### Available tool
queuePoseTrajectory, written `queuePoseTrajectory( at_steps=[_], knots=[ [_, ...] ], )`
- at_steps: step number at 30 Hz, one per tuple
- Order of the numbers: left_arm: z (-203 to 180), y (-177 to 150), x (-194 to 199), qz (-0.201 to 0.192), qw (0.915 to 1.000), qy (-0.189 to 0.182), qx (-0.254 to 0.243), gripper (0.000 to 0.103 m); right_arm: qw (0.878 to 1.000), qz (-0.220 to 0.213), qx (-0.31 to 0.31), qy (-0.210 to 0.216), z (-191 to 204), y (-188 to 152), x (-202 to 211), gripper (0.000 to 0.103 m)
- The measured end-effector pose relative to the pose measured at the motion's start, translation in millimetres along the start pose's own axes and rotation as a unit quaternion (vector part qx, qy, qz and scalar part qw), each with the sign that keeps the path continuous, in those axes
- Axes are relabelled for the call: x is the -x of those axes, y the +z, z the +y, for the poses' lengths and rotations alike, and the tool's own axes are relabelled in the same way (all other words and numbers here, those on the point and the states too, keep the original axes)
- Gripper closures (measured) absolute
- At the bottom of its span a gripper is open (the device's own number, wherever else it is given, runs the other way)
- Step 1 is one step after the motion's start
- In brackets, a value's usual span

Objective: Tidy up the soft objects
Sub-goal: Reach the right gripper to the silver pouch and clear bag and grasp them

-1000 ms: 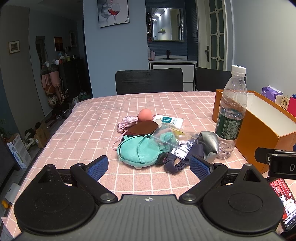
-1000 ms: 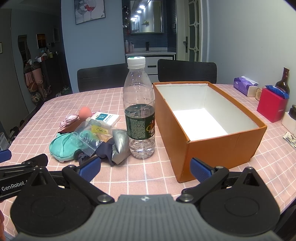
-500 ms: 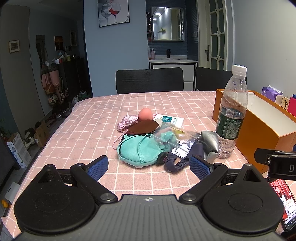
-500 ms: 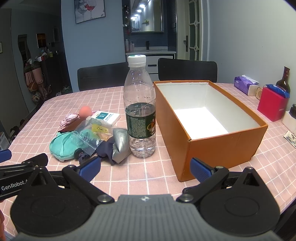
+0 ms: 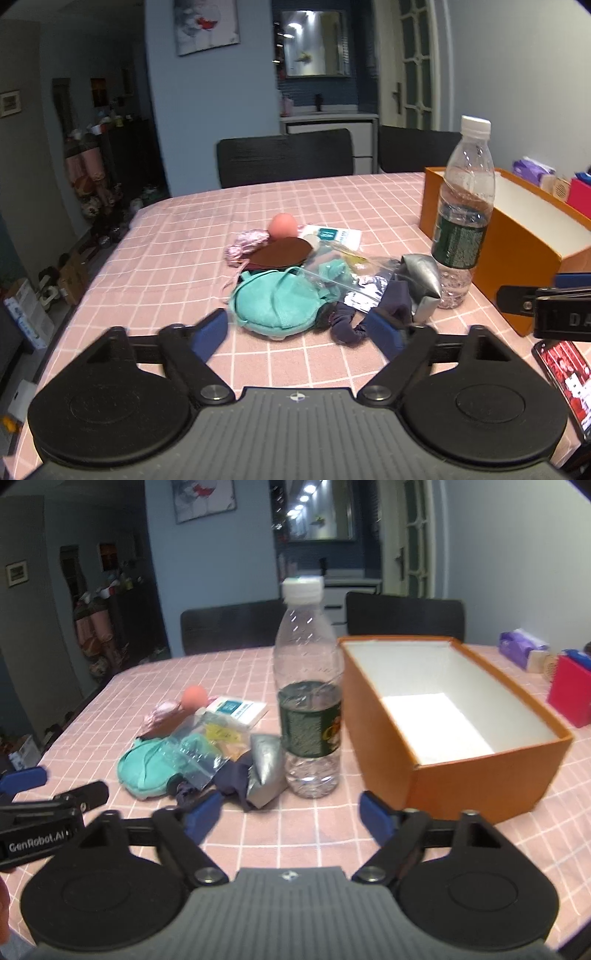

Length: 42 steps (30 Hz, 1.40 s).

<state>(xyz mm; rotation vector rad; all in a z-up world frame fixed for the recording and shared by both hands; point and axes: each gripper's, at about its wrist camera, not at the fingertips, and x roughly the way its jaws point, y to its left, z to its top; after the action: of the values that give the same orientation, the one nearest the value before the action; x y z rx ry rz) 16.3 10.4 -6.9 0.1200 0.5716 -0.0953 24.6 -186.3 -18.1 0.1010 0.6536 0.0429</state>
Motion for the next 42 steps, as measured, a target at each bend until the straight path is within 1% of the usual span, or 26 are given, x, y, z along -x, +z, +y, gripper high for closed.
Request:
queuePoseTrajectory(
  at_steps=[3, 4, 6, 7, 9, 10, 12, 15, 18, 21, 25, 26, 27, 28, 30, 31, 32, 33, 34, 35, 36, 37, 41, 42],
  knots=[
    [2.0, 3.6, -14.6, 0.011, 0.9994, -0.033, -0.008, 0.032, 0.999, 0.021, -0.006, 0.026, -1.2, 2.1, -19.8, 0.041],
    [2.6, 4.8, -20.4, 0.015, 0.9987, -0.048, -0.006, 0.032, 0.999, 0.027, -0.01, 0.033, -1.4, 2.7, -27.0, 0.049],
    [4.5, 8.5, -35.0, 0.026, 0.9966, -0.078, 0.0, 0.032, 0.998, 0.046, -0.018, 0.042, -1.8, 4.5, -43.4, 0.054],
    [5.5, 9.9, -43.2, 0.033, 0.9953, -0.091, 0.005, 0.032, 0.997, 0.054, -0.024, 0.044, -2.4, 5.7, -51.6, 0.055],
    [6.7, 15.2, -59.8, 0.048, 0.9931, -0.106, 0.017, 0.032, 0.996, 0.067, -0.032, 0.05, -2.7, 7.9, -67.4, 0.058],
    [8.4, 17.0, -67.3, 0.052, 0.992, -0.112, 0.026, 0.03, 0.995, 0.074, -0.037, 0.054, -3.0, 8.8, -75.3, 0.06],
    [10.9, 23.2, -84.7, 0.055, 0.9899, -0.124, 0.04, 0.018, 0.993, 0.084, -0.047, 0.062, -3.0, 10.8, -88.9, 0.061],
    [15.7, 30.7, -108.8, 0.057, 0.9891, -0.123, 0.058, 0.017, 0.992, 0.093, -0.057, 0.065, -1.6, 12.4, -104.3, 0.061],
    [18.8, 39.4, -134.2, 0.061, 0.9895, -0.119, 0.055, 0.015, 0.991, 0.099, -0.063, 0.066, 0.2, 14.6, -118.3, 0.061],
    [21.3, 45.6, -156.0, 0.068, 0.9882, -0.128, 0.05, 0.015, 0.99, 0.107, -0.068, 0.067, 3.4, 15.3, -129.9, 0.062],
    [21.4, 49.9, -180.2, 0.082, 0.9853, -0.145, 0.039, 0.016, 0.989, 0.111, -0.076, 0.068, 2.9, 14.7, -141.4, 0.072],
    [21.2, 50.6, -185.9, 0.086, 0.9841, -0.151, 0.038, 0.02, 0.989, 0.112, -0.076, 0.067, 2.4, 14.8, -144.9, 0.075],
    [20.8, 50.6, -189.6, 0.09, 0.9832, -0.154, 0.038, 0.026, 0.989, 0.112, -0.075, 0.068, 2.8, 14.6, -146.5, 0.082],
    [20.1, 50.8, -191.3, 0.092, 0.9825, -0.158, 0.038, 0.031, 0.989, 0.111, -0.075, 0.07, 3.4, 14.5, -147.4, 0.086],
    [19.0, 51.0, -190.7, 0.088, 0.9816, -0.166, 0.034, 0.047, 0.989, 0.108, -0.072, 0.071, 5.2, 14.8, -148.3, 0.089],
    [18.7, 51.1, -189.4, 0.087, 0.9808, -0.171, 0.033, 0.052, 0.989, 0.106, -0.069, 0.07, 6.3, 14.7, -148.0, 0.094],
    [18.6, 51.1, -188.2, 0.088, 0.9801, -0.174, 0.035, 0.062, 0.99, 0.104, -0.065, 0.069, 6.7, 15.0, -146.3, 0.095],
    [18.7, 50.8, -187.2, 0.09, 0.9789, -0.179, 0.037, 0.07, 0.991, 0.101, -0.061, 0.066, 7.9, 15.0, -145.4, 0.097],
    [18.9, 50.4, -185.8, 0.091, 0.9779, -0.184, 0.04, 0.071, 0.992, 0.098, -0.057, 0.063, 8.6, 14.8, -144.0, 0.098],
    [19.4, 49.8, -183.4, 0.088, 0.9776, -0.186, 0.045, 0.074, 0.992, 0.095, -0.055, 0.062, 9.3, 15.4, -142.3, 0.099],
    [19.8, 49.6, -180.3, 0.084, 0.9777, -0.187, 0.048, 0.078, 0.992, 0.092, -0.052, 0.062, 9.6, 15.7, -140.3, 0.1],
    [20.3, 49.1, -176.3, 0.077, 0.9781, -0.187, 0.05, 0.086, 0.993, 0.089, -0.051, 0.062, 8.7, 16.7, -136.6, 0.101],
    [24.1, 51.7, -155.4, 0.051, 0.9784, -0.189, 0.067, 0.096, 0.994, 0.076, -0.041, 0.06, 7.6, 21.3, -124.5, 0.102],
    [24.4, 53.6, -149.7, 0.045, 0.9786, -0.189, 0.068, 0.097, 0.995, 0.071, -0.039, 0.061, 7.4, 22.8, -120.7, 0.102]
  ],
)
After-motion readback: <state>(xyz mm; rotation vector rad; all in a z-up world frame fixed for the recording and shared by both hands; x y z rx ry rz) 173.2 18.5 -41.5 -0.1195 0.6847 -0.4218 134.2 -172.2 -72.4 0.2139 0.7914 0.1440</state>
